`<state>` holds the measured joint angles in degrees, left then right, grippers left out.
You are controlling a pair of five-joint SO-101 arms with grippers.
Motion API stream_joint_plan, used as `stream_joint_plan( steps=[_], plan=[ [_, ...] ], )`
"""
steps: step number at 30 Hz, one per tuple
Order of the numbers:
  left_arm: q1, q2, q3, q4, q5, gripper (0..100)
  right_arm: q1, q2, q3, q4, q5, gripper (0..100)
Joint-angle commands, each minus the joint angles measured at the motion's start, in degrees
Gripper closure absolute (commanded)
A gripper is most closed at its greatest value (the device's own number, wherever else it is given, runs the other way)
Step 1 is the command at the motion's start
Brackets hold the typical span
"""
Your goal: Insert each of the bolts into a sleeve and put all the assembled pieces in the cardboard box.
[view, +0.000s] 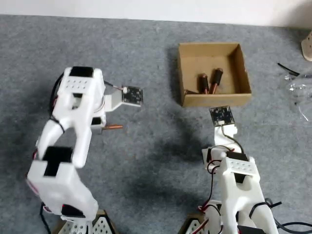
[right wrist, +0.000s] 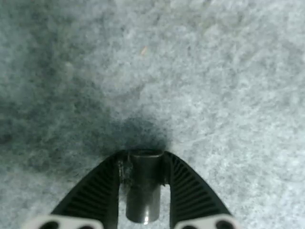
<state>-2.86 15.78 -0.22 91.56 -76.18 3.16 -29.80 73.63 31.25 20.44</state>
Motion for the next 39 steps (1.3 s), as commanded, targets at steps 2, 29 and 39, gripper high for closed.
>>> stream_joint_plan(
  steps=[2,29,39],
  plan=[
    [-1.7,6.2,-10.6,0.0,6.3,86,1.4,0.3,-1.3,-2.7,0.5,99.4],
    [0.7,14.2,-22.2,6.5,116.9,78,1.4,0.3,-1.3,-2.7,0.5,99.4],
    [1.0,14.2,-18.7,8.8,135.1,78,1.4,0.3,-1.3,-2.7,0.5,99.4]
  ],
)
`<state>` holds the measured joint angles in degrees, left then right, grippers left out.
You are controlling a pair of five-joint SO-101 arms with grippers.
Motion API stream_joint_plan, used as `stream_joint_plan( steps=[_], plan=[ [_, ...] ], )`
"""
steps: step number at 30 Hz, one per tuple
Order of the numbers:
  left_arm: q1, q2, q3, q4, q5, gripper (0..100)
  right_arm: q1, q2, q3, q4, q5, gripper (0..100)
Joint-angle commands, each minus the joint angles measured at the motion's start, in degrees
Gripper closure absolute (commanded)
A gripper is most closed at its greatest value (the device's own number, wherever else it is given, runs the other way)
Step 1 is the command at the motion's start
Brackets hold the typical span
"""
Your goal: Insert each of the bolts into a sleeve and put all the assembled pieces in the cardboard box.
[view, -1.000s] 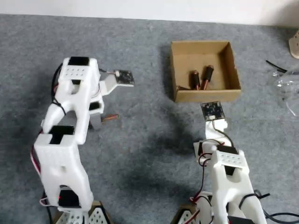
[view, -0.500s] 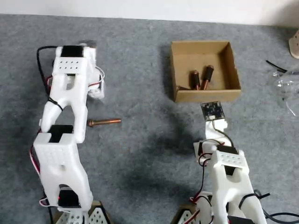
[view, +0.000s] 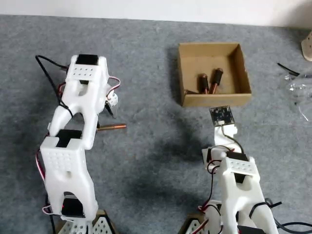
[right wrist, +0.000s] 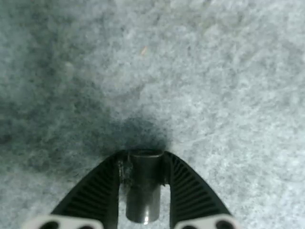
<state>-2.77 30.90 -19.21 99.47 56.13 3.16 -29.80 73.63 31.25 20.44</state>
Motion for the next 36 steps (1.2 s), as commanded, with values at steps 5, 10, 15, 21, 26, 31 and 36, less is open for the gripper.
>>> stream_joint_plan(
  steps=[5,10,15,21,26,31,36],
  plan=[
    [2.9,-0.9,6.2,0.8,6.0,78,1.3,0.3,-1.3,-2.7,0.5,99.4],
    [2.8,-0.5,7.6,-0.2,13.2,78,1.2,0.3,-1.4,-2.7,0.5,99.4],
    [2.4,-0.5,8.0,-6.2,14.9,78,1.2,0.3,-1.3,-2.7,0.5,99.4],
    [2.8,-2.1,7.2,-6.3,14.9,78,1.2,0.3,-1.3,-2.7,0.5,99.4],
    [2.4,-3.0,6.9,-6.3,14.8,78,1.2,0.3,-1.3,-2.7,0.5,99.4],
    [2.8,-6.3,4.8,-6.3,14.9,78,1.2,0.3,-1.3,-2.7,0.5,99.4],
    [2.4,-9.0,4.1,-6.9,14.9,78,1.2,0.3,-1.3,-2.7,0.5,99.4]
  ],
)
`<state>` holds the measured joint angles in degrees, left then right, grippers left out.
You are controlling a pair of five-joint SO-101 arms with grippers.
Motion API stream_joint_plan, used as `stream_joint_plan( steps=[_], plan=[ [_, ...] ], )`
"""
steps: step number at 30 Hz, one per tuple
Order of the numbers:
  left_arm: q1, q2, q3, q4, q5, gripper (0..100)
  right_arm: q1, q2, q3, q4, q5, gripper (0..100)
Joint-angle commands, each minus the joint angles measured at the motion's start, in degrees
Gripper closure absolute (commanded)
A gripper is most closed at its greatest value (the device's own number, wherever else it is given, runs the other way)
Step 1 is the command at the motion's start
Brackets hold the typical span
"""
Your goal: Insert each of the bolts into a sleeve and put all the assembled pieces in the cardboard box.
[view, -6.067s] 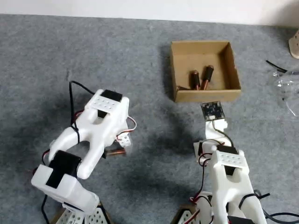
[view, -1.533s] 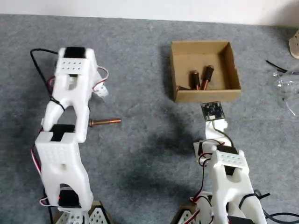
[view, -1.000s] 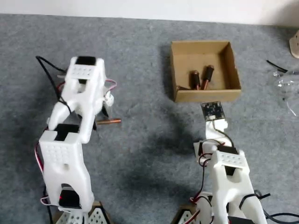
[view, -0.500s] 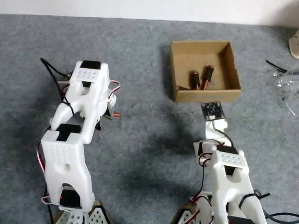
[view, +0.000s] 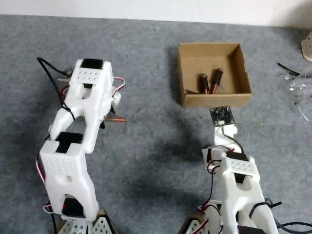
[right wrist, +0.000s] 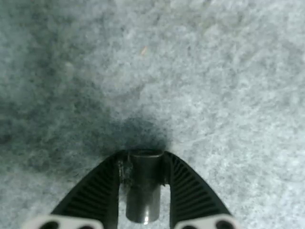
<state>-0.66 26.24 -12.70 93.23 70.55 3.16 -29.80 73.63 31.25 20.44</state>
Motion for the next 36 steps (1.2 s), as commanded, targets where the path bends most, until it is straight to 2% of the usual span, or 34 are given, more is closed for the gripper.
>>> stream_joint_plan(
  steps=[1,10,18,34,36],
  plan=[
    [0.3,-4.4,-2.2,-1.1,0.5,78,1.2,0.3,-1.3,-2.7,0.5,99.4],
    [-1.9,-1.5,4.1,-7.1,0.5,78,1.3,0.3,-1.3,-2.7,0.5,99.4],
    [-5.6,6.6,8.8,-18.5,0.5,78,1.3,0.3,-1.3,-2.7,0.5,99.4],
    [-5.5,8.0,8.2,-17.9,0.5,79,1.3,0.3,-1.3,-2.7,0.5,99.4],
    [-5.5,8.1,8.5,-17.9,0.5,83,1.3,0.3,-1.3,-2.7,0.5,99.4]
  ],
)
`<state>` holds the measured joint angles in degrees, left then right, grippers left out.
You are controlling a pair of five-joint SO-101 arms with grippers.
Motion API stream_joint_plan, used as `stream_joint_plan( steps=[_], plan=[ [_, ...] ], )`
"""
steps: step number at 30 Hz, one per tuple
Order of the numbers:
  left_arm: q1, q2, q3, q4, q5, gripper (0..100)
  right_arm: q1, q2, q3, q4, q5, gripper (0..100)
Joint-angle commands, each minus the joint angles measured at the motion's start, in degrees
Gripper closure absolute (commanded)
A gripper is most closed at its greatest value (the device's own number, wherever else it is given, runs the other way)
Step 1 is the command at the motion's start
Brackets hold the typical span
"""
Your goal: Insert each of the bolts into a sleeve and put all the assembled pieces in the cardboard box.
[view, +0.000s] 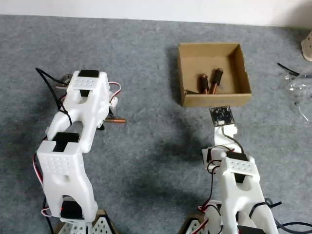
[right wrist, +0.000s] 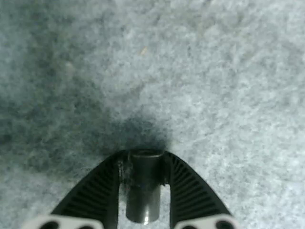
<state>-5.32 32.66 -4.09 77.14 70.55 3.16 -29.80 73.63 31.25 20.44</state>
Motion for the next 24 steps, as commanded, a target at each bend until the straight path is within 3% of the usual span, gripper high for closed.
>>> stream_joint_plan(
  steps=[1,4,9,13,20,24],
  plan=[
    [-0.8,1.9,-0.1,-1.8,0.5,87,1.3,0.3,-1.3,-2.7,0.5,99.4],
    [-0.9,1.7,-0.4,-1.8,0.4,100,1.3,0.3,-1.3,-2.7,0.5,99.4],
    [-0.8,1.6,-0.5,-2.3,-0.4,99,1.3,0.3,-1.3,-2.7,0.5,99.4],
    [0.7,1.5,-2.7,-1.6,-7.0,99,1.3,0.3,-1.3,-2.7,0.5,99.4],
    [4.1,1.5,-13.5,10.7,-22.2,99,1.3,0.3,-1.3,-2.7,0.6,99.4],
    [7.3,1.4,-22.5,20.6,-26.9,99,1.3,0.3,-1.3,-2.7,0.6,99.4]
  ],
)
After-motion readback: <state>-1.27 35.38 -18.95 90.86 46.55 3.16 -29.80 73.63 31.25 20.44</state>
